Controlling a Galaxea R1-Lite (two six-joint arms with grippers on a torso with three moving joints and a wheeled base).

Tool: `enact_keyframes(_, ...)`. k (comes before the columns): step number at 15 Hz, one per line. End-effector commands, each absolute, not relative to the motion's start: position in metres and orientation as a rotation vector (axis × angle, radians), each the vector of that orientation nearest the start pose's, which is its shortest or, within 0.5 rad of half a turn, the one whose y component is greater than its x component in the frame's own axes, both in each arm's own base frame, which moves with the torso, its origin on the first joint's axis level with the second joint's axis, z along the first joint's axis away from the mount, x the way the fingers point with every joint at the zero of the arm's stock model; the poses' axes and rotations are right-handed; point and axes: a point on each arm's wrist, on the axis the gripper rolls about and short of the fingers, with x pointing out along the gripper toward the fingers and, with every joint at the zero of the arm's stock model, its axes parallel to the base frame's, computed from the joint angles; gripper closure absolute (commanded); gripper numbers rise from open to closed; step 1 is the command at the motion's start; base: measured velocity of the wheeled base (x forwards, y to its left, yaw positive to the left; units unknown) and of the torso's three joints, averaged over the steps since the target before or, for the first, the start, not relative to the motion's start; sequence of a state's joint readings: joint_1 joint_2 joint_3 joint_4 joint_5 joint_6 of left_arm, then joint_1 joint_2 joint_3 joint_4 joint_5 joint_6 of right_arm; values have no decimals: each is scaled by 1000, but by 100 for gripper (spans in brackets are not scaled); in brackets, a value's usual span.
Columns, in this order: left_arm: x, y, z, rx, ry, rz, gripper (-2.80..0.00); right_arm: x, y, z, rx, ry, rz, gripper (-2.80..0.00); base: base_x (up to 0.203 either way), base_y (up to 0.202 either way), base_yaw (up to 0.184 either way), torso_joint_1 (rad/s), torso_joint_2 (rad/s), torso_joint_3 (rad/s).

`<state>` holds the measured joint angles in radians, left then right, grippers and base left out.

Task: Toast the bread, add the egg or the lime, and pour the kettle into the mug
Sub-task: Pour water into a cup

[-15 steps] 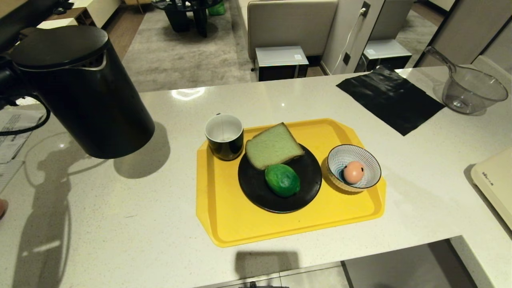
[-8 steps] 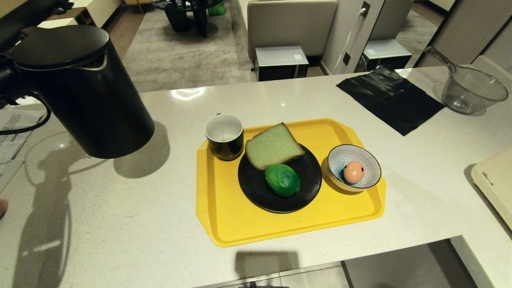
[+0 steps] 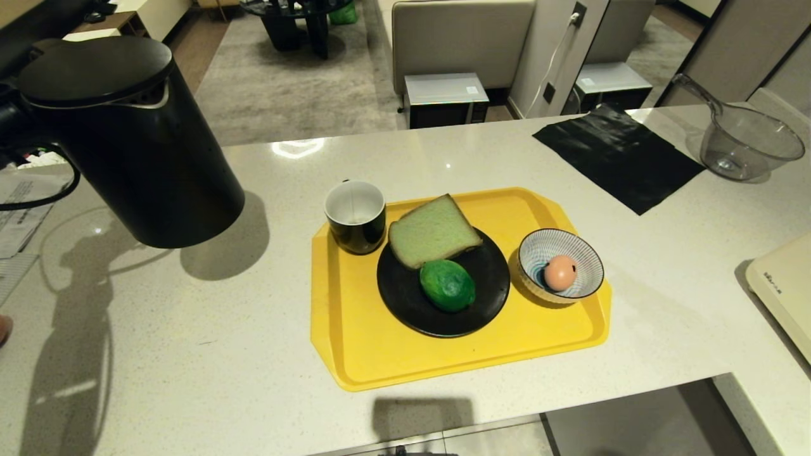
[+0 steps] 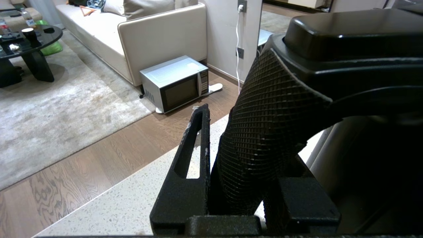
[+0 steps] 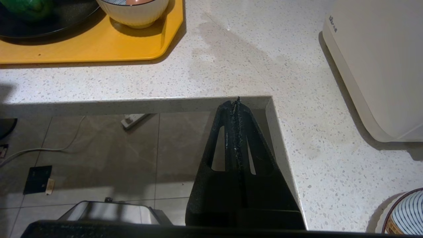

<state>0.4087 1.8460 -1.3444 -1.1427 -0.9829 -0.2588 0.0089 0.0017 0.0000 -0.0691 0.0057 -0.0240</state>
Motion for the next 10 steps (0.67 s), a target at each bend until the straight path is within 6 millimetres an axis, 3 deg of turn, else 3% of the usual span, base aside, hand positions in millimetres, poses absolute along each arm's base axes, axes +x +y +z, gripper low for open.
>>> enact_keyframes(1, 324, 120, 328, 175, -425, -616, 0, -21, 0, 75, -26, -40, 14, 0, 0, 0, 0, 0, 0, 0)
enact_keyframes(10, 325, 119, 328, 177, -428, -617, 0, -21, 0, 75, -29, -42, 14, 0, 0, 0, 0, 0, 0, 0)
